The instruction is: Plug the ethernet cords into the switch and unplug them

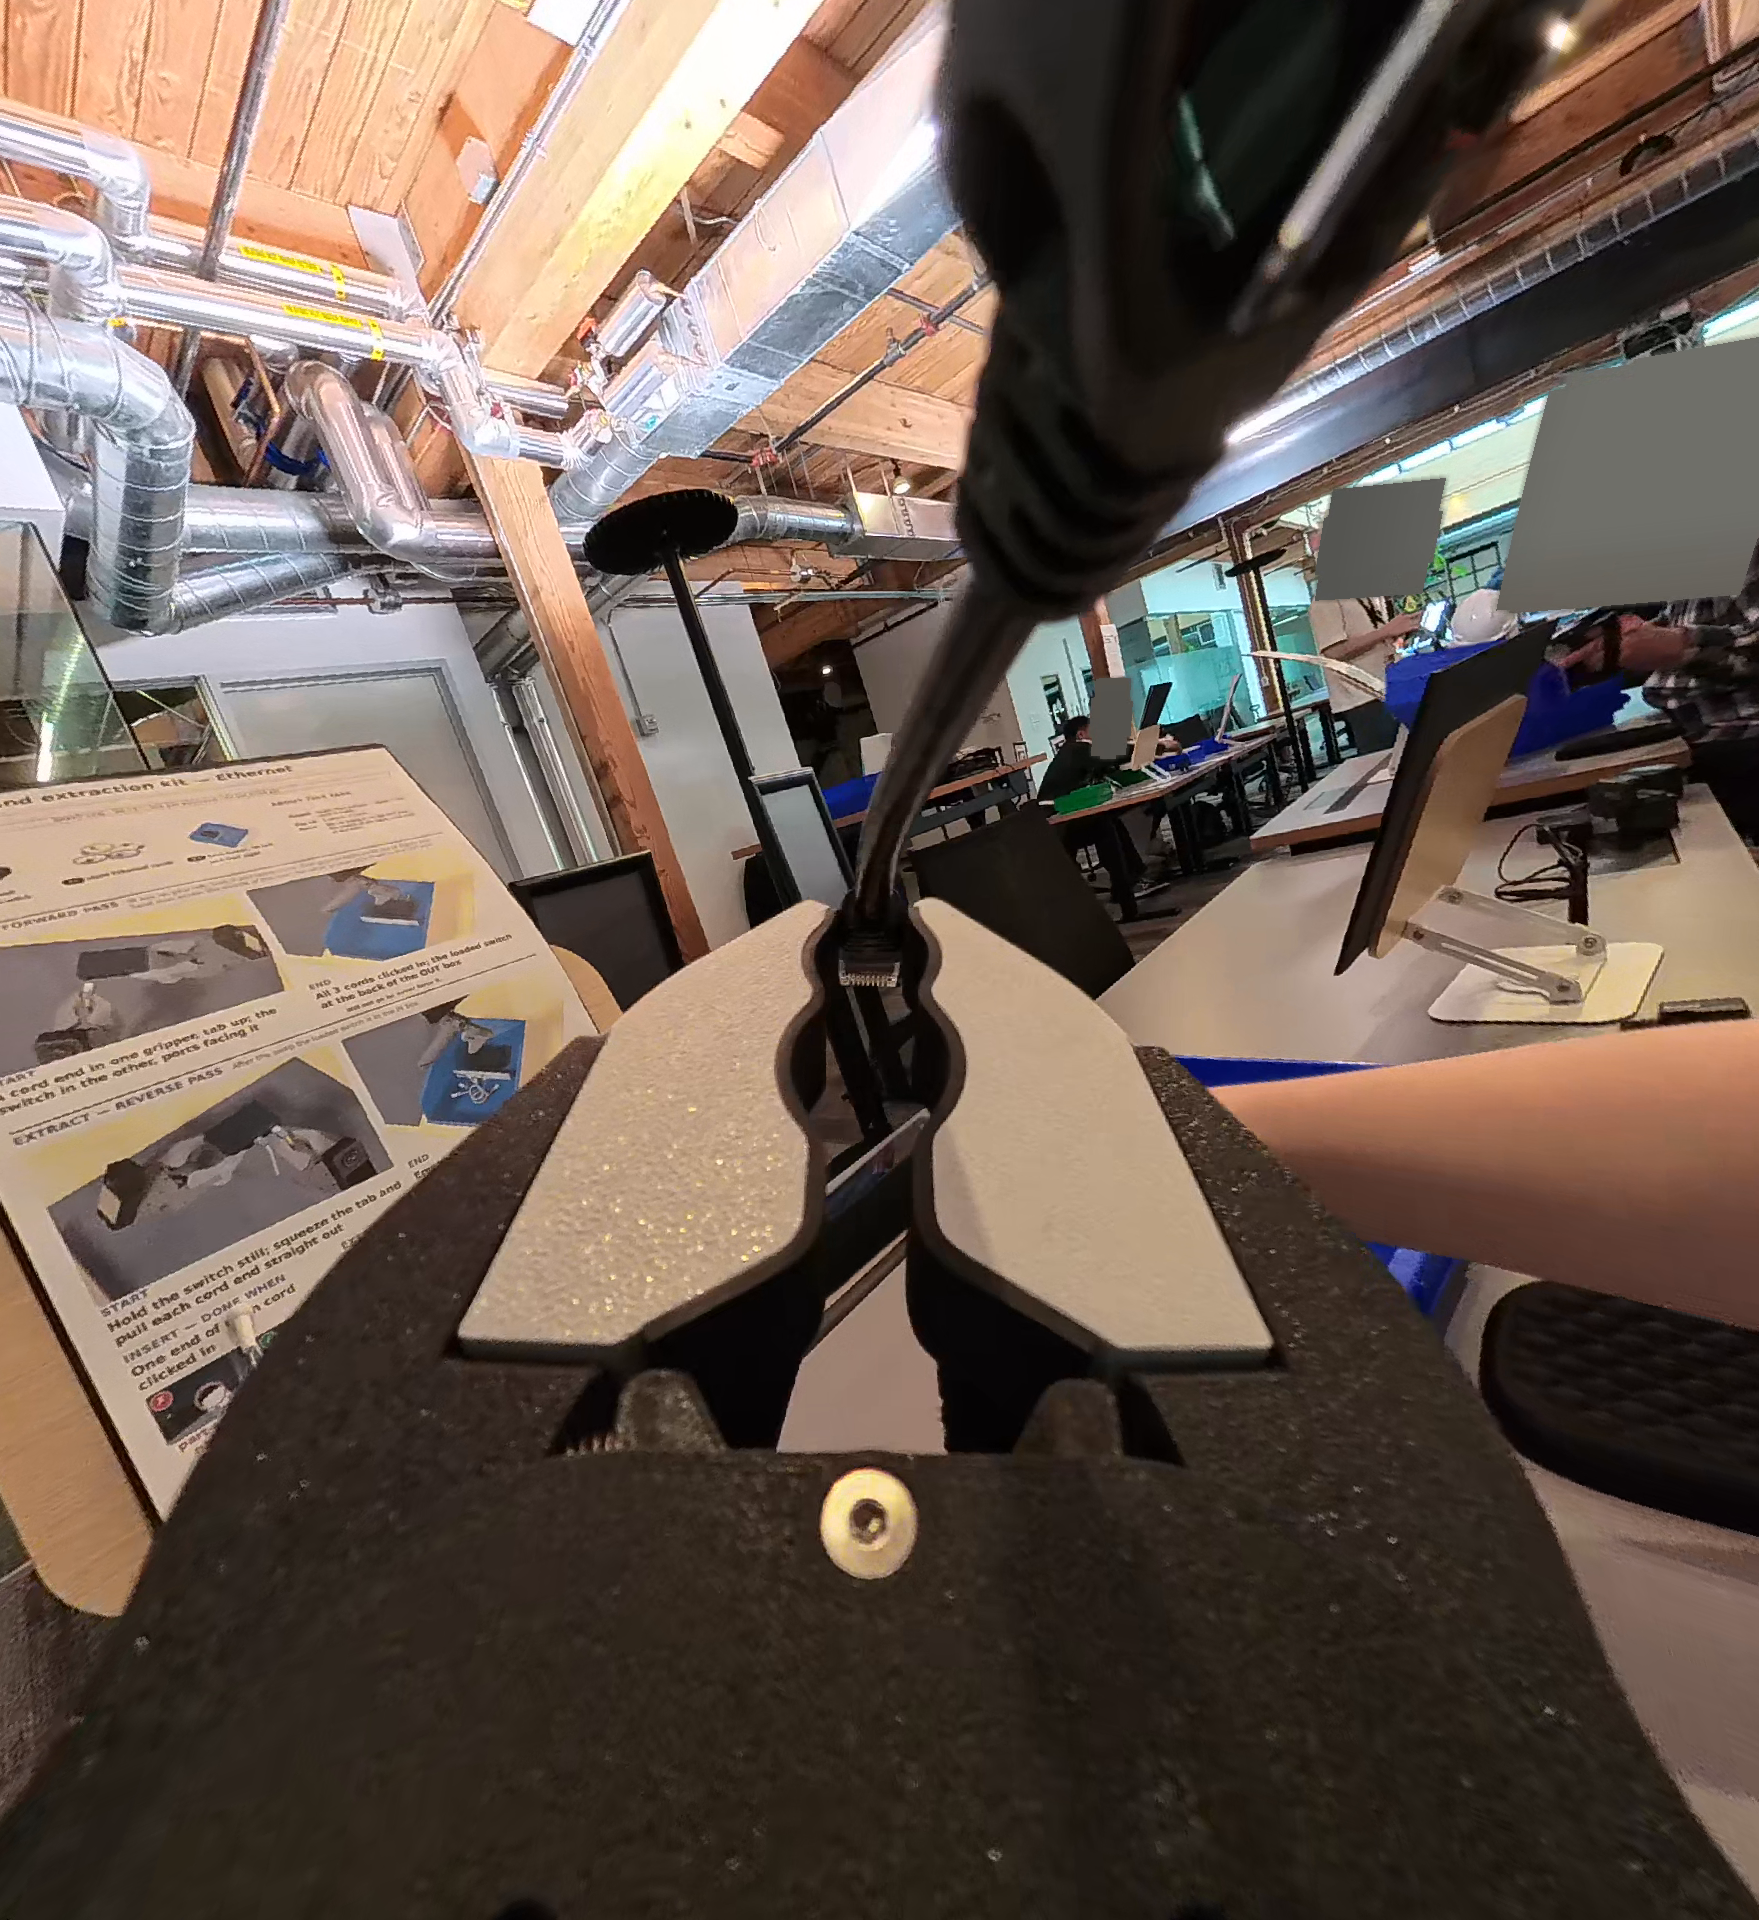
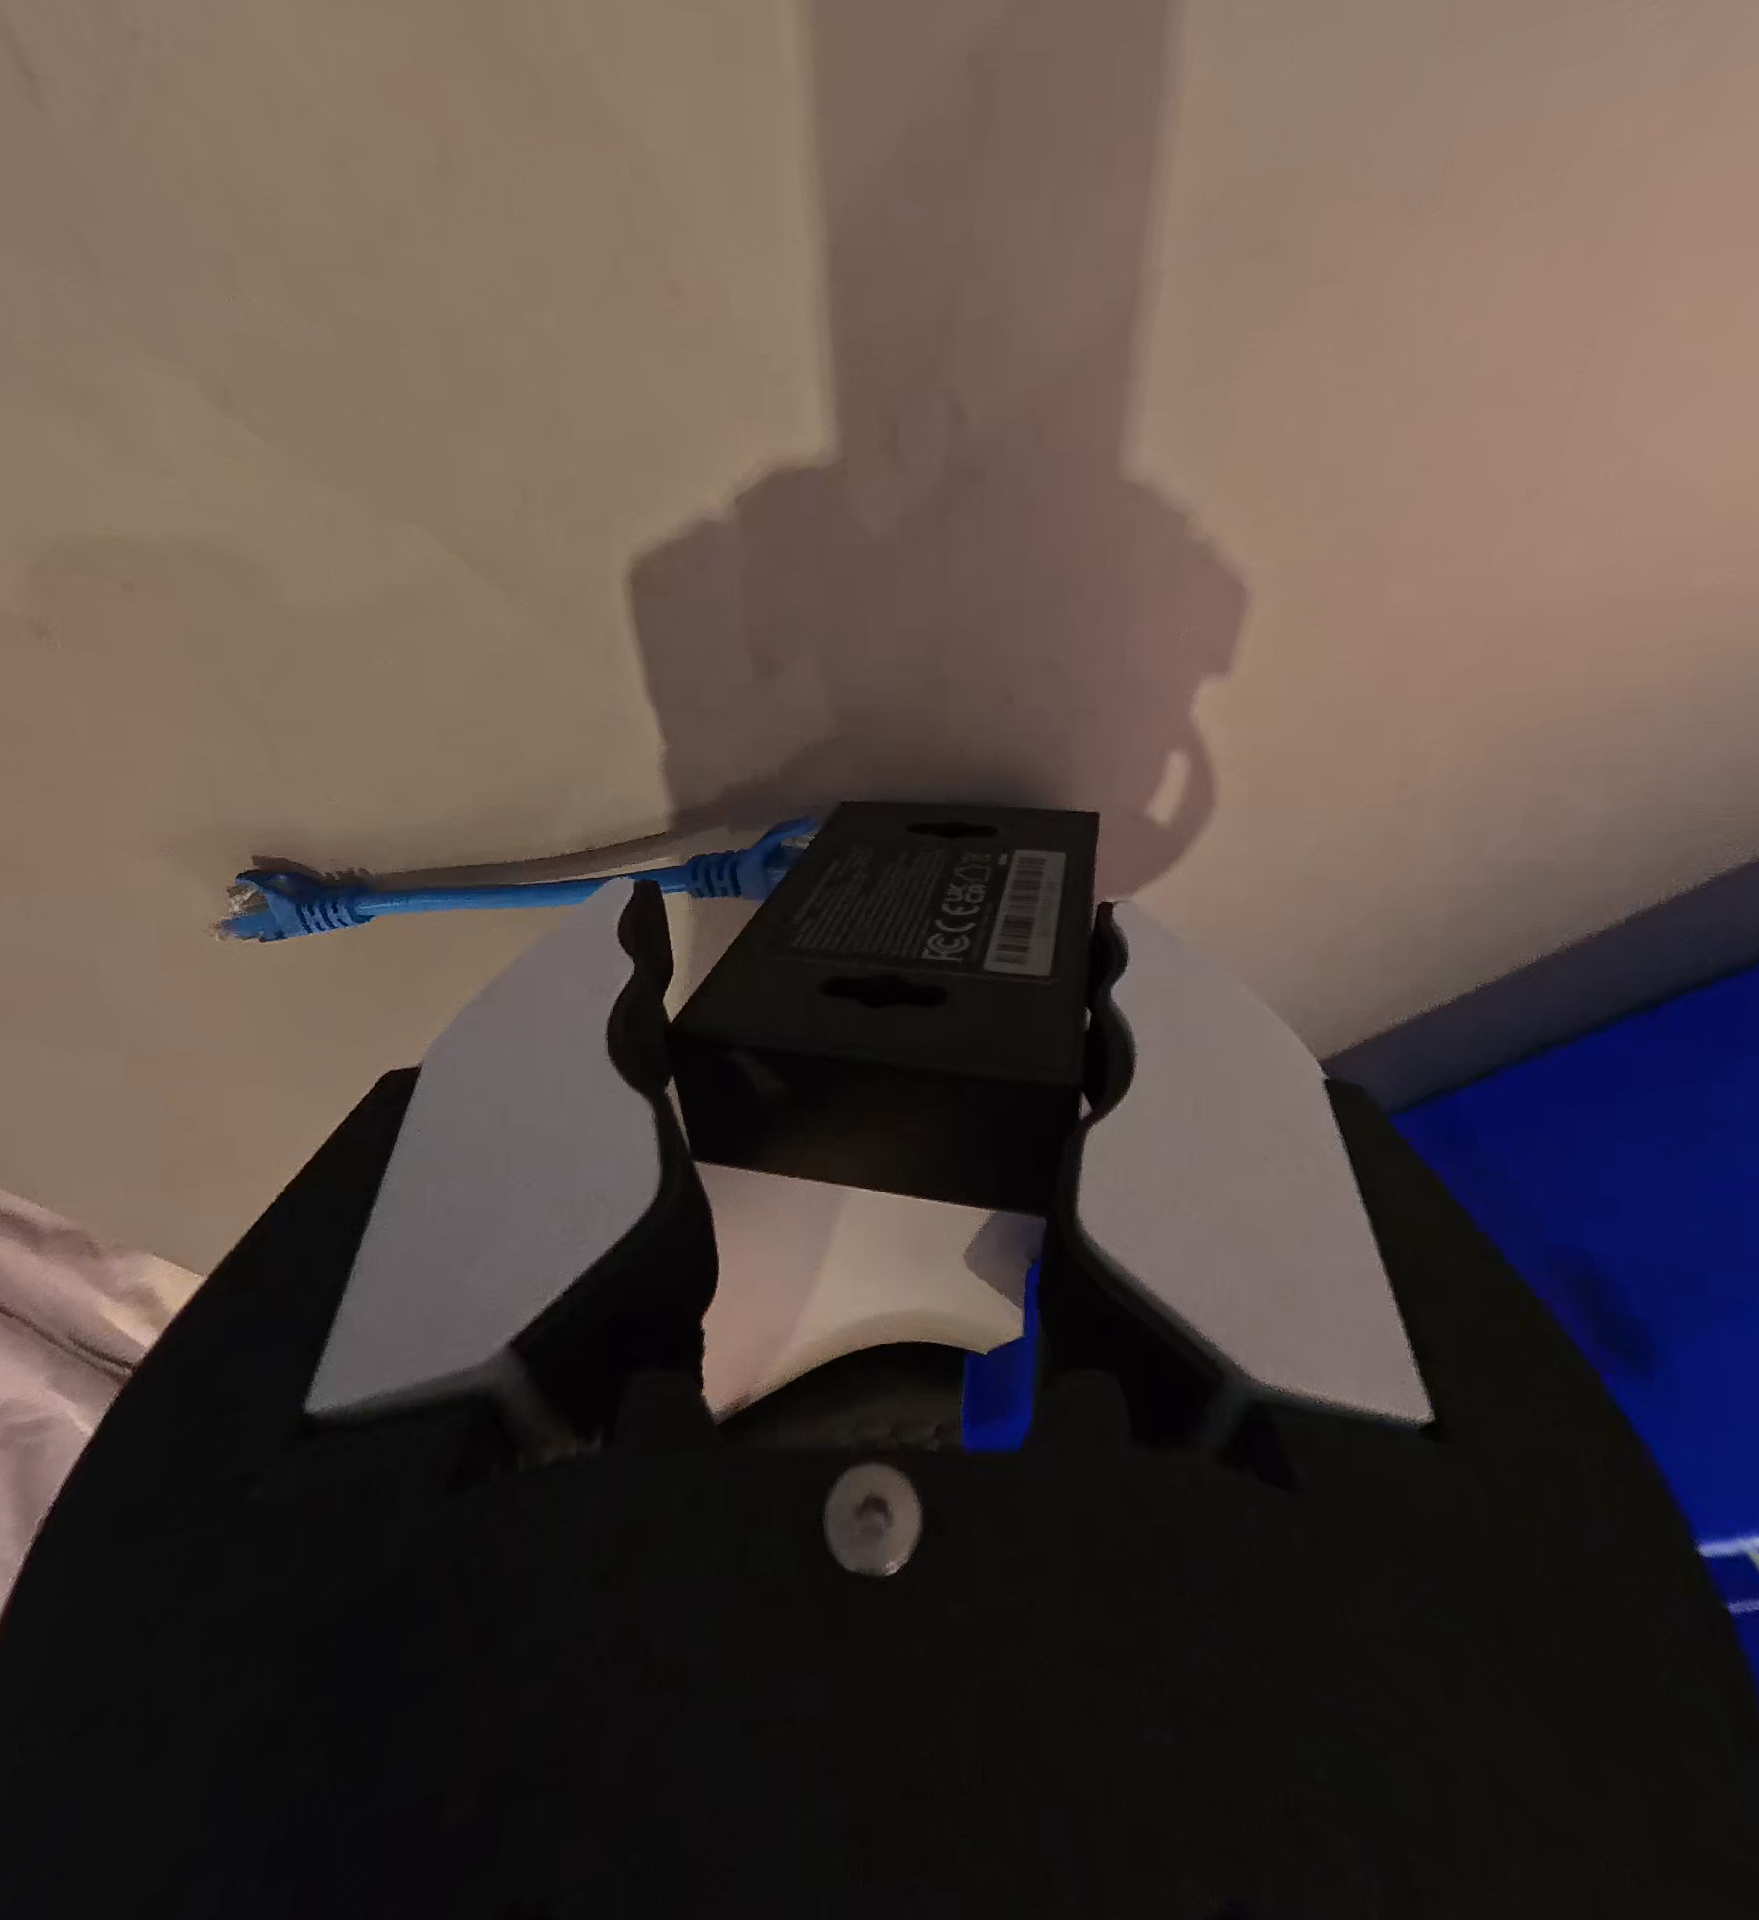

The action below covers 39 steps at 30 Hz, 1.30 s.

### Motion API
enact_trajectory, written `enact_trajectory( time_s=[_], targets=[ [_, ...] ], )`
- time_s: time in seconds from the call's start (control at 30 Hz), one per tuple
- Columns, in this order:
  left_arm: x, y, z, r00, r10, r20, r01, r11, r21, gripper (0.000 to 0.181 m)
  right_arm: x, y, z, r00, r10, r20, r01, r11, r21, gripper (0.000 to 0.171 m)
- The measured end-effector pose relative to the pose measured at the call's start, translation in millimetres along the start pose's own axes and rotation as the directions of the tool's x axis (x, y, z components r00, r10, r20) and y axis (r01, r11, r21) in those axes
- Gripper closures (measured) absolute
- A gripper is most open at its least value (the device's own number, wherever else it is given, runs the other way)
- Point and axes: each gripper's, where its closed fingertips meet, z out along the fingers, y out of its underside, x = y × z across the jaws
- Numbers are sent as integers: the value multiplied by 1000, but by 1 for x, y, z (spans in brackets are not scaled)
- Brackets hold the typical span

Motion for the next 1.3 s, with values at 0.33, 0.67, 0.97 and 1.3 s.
enact_trajectory(
  time_s=[0.33,0.67,0.97,1.3],
  targets=[
    [-1,-6,-3,1000,1,-2,-1,1000,14,170,-4,2,5,998,29,49,-30,999,23,96],
    [-2,-1,-1,1000,-4,-1,4,1000,-1,170,-10,1,5,995,-30,92,22,996,89,96],
    [1,4,2,1000,-6,-10,5,1000,-16,170,-10,-10,-20,994,-91,59,73,963,259,99],
    [-6,22,6,994,-98,-42,95,994,-57,171,-74,-17,-192,887,-393,-240,359,263,895,133]
  ],
)
